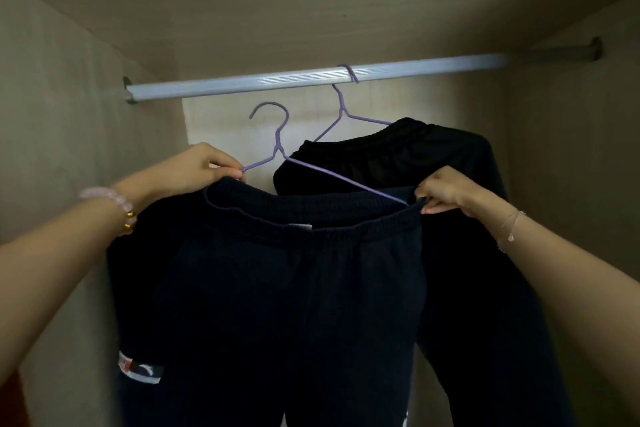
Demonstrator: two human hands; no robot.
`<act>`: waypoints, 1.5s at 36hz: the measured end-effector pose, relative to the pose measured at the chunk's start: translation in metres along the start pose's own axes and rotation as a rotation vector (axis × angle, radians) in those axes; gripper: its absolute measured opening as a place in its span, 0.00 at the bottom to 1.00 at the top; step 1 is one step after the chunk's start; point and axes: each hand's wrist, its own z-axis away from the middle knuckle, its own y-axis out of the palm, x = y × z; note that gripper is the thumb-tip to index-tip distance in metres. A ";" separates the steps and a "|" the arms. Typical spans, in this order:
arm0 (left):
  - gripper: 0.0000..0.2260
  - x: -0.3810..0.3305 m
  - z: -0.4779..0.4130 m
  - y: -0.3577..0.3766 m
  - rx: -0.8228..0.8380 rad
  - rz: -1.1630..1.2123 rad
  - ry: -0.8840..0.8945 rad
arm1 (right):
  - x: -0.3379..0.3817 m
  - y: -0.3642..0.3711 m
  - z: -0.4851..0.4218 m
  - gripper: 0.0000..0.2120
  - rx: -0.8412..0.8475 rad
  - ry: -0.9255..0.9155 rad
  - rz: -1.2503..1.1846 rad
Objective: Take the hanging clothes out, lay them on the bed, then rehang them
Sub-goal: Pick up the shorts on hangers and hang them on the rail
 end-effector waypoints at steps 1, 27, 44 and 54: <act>0.07 -0.004 -0.002 0.002 0.007 -0.076 0.039 | 0.000 -0.001 0.000 0.05 -0.018 0.000 0.013; 0.08 -0.003 0.009 0.005 -0.413 0.171 0.052 | 0.003 0.010 0.005 0.18 0.167 -0.398 -0.148; 0.12 0.018 0.022 -0.016 -0.224 0.316 -0.333 | 0.045 0.036 -0.017 0.10 0.110 -0.338 -0.157; 0.07 0.019 0.017 -0.035 -0.146 0.417 -0.702 | 0.054 0.036 -0.016 0.12 0.052 -0.385 -0.063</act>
